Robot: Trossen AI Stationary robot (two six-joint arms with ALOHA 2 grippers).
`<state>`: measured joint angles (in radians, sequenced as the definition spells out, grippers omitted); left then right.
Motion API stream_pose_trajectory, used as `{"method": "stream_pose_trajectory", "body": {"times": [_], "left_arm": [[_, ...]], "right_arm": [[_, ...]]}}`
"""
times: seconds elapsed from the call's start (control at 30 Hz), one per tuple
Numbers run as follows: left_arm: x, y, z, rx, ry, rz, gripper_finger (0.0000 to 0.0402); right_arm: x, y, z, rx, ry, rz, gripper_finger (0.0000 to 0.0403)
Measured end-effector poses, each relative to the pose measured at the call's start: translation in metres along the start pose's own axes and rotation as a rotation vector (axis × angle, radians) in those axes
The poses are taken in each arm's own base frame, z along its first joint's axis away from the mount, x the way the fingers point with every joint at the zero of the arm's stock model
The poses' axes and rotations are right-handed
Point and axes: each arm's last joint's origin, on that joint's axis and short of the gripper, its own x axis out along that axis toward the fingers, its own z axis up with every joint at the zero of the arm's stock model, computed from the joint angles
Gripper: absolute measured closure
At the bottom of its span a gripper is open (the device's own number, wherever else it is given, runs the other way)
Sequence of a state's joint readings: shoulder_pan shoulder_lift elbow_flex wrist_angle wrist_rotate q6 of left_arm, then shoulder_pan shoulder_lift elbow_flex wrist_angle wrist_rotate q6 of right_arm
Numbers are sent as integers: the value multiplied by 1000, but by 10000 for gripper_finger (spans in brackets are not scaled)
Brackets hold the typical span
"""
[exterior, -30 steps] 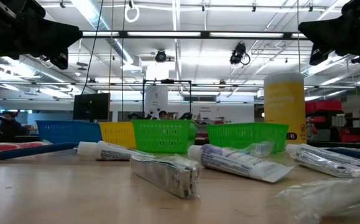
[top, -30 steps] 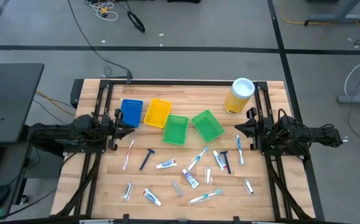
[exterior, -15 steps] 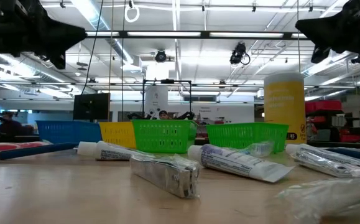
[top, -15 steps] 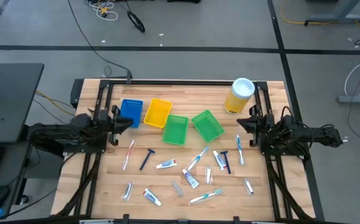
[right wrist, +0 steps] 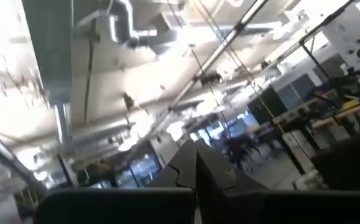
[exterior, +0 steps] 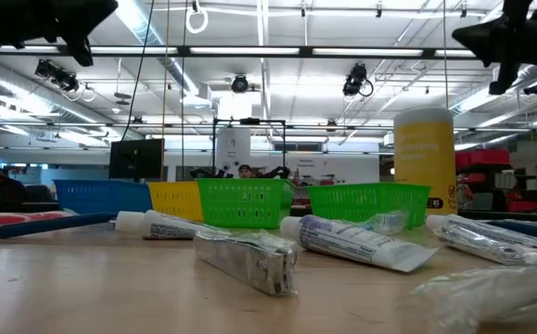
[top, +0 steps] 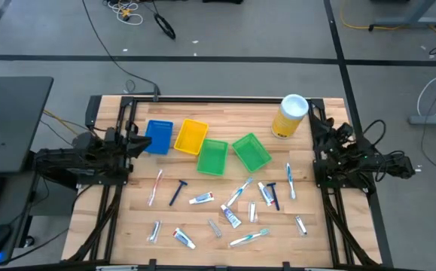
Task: Pick & Place Travel size toiletries
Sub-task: Put the blue toothbrush into the right green bin
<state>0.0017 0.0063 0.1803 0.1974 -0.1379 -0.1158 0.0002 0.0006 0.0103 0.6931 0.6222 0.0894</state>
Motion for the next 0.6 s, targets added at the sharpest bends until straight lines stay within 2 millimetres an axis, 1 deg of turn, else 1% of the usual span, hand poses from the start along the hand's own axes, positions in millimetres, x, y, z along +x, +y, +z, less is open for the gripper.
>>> {"method": "stream_pose_trajectory", "body": {"times": [0.07,0.13,0.2,0.27,0.37,0.43,0.5,0.6], "left_arm": [[0,-1,5,-2,-14,-3,335],[0,-1,6,0,-17,-1,335],[0,-1,9,27,-22,2,335],[2,-2,13,62,-18,8,335],[9,-3,20,98,7,33,335],[17,-4,25,113,54,41,335],[26,-6,30,132,115,63,335],[41,-7,37,159,210,102,335]], "right_arm": [[0,2,2,12,-12,64,402],[-1,5,2,15,-9,181,402],[-1,9,4,24,-18,299,402],[-2,11,6,29,-26,361,402],[4,15,14,21,-16,365,402],[10,21,20,-2,13,365,402],[18,27,25,-29,72,366,402],[32,38,29,-80,210,357,402]]}}
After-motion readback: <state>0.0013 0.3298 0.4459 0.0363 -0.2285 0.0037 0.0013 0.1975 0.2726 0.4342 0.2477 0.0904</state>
